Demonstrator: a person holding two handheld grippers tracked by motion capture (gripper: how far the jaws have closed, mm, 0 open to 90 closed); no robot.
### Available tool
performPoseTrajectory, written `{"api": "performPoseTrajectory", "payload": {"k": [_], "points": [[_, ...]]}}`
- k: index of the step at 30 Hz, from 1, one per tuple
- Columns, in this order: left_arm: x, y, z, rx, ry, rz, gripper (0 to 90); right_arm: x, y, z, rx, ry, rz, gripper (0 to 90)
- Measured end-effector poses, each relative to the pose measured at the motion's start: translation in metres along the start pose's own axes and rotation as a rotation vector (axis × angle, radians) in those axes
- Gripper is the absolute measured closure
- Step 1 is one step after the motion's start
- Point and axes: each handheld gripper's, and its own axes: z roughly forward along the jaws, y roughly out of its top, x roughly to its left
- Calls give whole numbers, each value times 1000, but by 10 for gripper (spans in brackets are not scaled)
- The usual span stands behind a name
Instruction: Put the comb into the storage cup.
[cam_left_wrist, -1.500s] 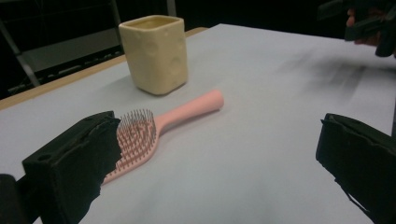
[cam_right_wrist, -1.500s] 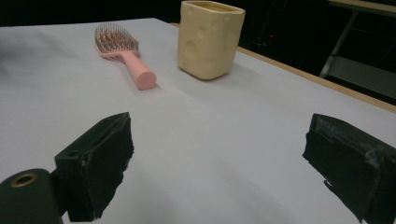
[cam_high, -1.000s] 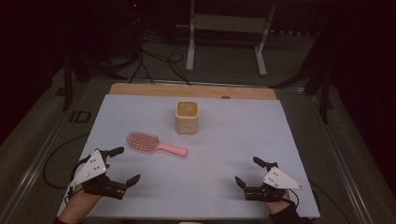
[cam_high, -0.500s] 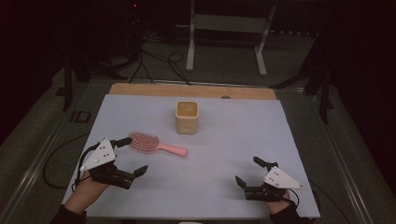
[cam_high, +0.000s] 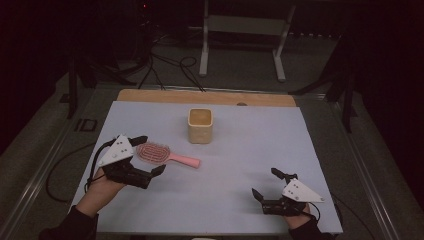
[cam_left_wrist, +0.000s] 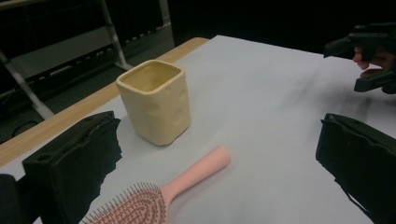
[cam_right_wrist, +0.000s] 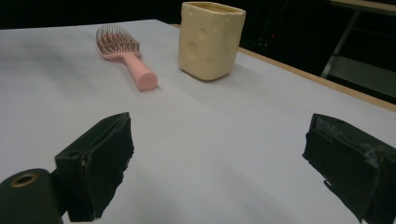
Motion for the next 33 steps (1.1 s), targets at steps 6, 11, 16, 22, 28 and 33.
{"api": "performPoseTrajectory", "payload": {"k": [6, 11, 16, 22, 28, 33], "points": [[-2, 10, 15, 34, 3, -15, 0, -1, 0, 0, -3, 1, -3, 77], [-2, 14, 29, 72, -25, -55, 0, -1, 0, 0, -2, 3, 3, 77], [-3, 13, 45, 111, 10, -69, 0, -1, 0, 0, -5, 4, 3, 77], [-2, 10, 62, 130, 3, -86, 0, -1, 0, 0, -3, 4, 7, 77], [-2, 6, 76, 132, 4, -94, 0, -1, -1, 0, -2, 6, 6, 77], [-2, 2, 85, 121, 6, -104, 18, -1, -1, 0, -3, 5, 4, 77]]}}
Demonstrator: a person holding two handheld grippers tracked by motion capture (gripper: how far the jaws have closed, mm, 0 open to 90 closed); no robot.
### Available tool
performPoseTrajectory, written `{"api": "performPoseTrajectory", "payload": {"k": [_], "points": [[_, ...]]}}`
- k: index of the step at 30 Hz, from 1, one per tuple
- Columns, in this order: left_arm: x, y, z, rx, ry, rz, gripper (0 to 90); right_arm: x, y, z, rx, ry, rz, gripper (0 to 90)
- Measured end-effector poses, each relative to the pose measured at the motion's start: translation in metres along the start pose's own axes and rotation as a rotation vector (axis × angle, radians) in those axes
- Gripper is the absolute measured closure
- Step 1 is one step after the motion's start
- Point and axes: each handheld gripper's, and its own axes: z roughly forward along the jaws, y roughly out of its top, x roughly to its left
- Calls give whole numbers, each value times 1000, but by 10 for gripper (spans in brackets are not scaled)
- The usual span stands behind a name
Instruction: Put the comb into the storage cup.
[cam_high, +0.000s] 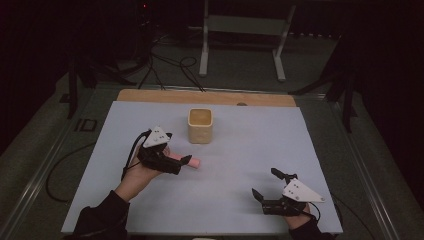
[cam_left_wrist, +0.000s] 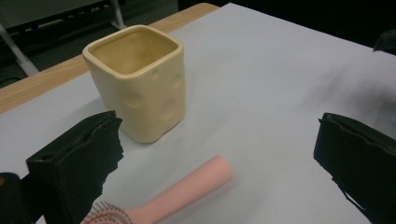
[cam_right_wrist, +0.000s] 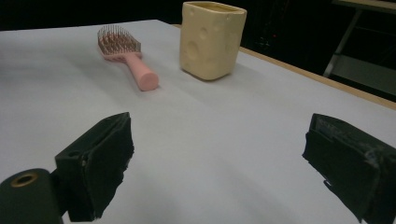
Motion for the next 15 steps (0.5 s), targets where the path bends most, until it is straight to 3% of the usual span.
{"api": "performPoseTrajectory", "payload": {"k": [7, 10, 14, 15], "points": [[-1, -6, 13, 13, -26, 0, 130, 0, 0, 0, 1, 1, 2, 77], [-2, -9, 20, 23, -17, 9, 189, 0, 0, 0, 0, 1, -3, 77], [-1, -12, 29, 41, -10, -22, 269, -1, -1, 0, 3, 2, 2, 77], [-2, -12, 30, 40, 10, -10, 308, 0, -1, 0, 2, 2, 2, 77]]}}
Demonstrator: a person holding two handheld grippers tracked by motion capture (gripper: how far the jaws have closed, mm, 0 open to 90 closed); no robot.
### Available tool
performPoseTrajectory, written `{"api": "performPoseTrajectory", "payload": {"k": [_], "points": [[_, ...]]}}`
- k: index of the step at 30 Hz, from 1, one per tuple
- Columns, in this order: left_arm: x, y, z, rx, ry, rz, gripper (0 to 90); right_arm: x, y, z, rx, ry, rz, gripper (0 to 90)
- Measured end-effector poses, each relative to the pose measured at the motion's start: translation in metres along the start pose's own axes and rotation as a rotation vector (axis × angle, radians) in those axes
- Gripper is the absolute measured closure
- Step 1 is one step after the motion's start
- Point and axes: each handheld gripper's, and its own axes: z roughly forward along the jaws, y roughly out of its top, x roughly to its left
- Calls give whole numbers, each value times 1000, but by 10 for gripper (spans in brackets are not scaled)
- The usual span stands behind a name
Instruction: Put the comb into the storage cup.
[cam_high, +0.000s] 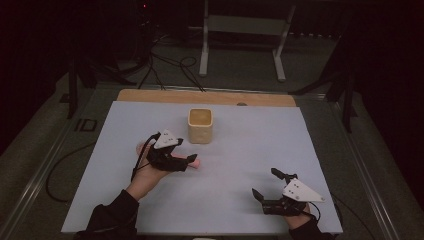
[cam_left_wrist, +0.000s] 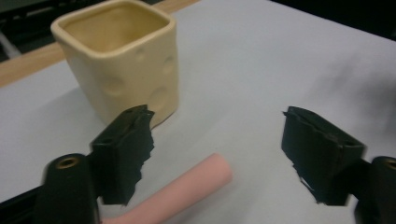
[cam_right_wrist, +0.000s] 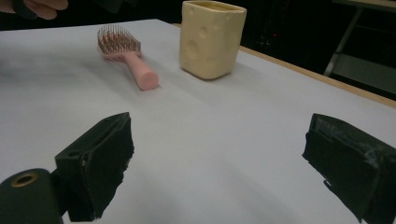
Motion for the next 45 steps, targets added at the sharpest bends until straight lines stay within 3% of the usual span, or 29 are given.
{"api": "performPoseTrajectory", "payload": {"k": [5, 12, 17, 18, 21, 28, 33, 45], "points": [[2, 0, 7, 7, 8, -24, 460, 0, 0, 0, -1, 3, 2, 77], [0, -4, 21, 49, 15, 6, 660, 0, 0, 0, 1, 1, -4, 78], [1, -7, 32, 69, 22, -18, 738, 0, -1, 1, 3, 5, 2, 78], [1, -7, 34, 73, 22, -17, 800, 0, 0, 0, -1, 2, -2, 78], [2, -8, 40, 85, 24, -46, 829, -1, 0, 0, -1, 5, 2, 78], [4, -14, 54, 126, 26, -55, 895, 0, 0, 0, 0, 7, -1, 78], [9, -17, 60, 152, 48, -112, 897, 0, 0, 0, 2, 9, -3, 78], [6, -21, 74, 213, 28, -114, 899, 0, 0, 0, -1, 10, 0, 78]]}}
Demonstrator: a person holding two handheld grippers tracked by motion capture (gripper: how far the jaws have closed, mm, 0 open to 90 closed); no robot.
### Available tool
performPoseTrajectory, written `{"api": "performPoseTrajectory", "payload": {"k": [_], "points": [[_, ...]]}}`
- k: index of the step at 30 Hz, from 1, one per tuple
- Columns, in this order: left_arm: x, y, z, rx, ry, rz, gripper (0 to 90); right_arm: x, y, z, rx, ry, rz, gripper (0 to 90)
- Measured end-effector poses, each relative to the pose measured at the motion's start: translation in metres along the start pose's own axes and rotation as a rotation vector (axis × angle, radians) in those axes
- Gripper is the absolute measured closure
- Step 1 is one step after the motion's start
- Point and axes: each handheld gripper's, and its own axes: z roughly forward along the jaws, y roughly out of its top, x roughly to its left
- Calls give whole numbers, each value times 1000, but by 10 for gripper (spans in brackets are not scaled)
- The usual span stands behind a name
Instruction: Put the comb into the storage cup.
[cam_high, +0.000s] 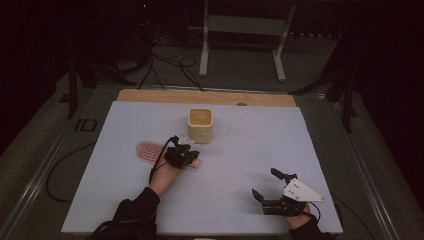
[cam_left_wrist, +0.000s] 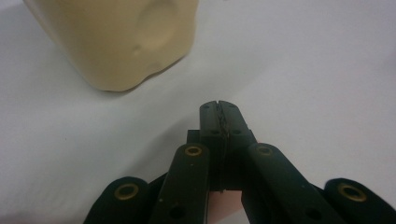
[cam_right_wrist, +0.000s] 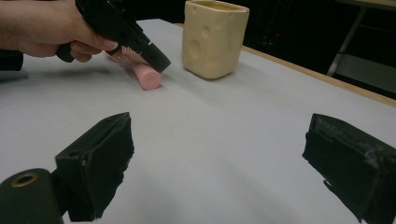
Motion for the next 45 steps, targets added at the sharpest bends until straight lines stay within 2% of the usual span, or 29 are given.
{"api": "performPoseTrajectory", "payload": {"k": [9, 11, 19, 34, 45], "points": [[-2, -1, -1, 28, -13, 14, 899, 0, 0, 0, -3, 2, 3, 78], [-3, -3, -1, 36, -21, 5, 899, 0, 0, 0, 3, 3, 3, 78], [-10, -13, -12, 59, -51, 6, 899, 0, 1, 0, 1, -2, -1, 78], [-21, -34, -35, 95, -42, 57, 899, 1, 1, 1, 4, 0, 3, 78], [-21, -53, -57, 133, -29, 57, 899, 1, 1, 1, 6, -1, 0, 78]]}}
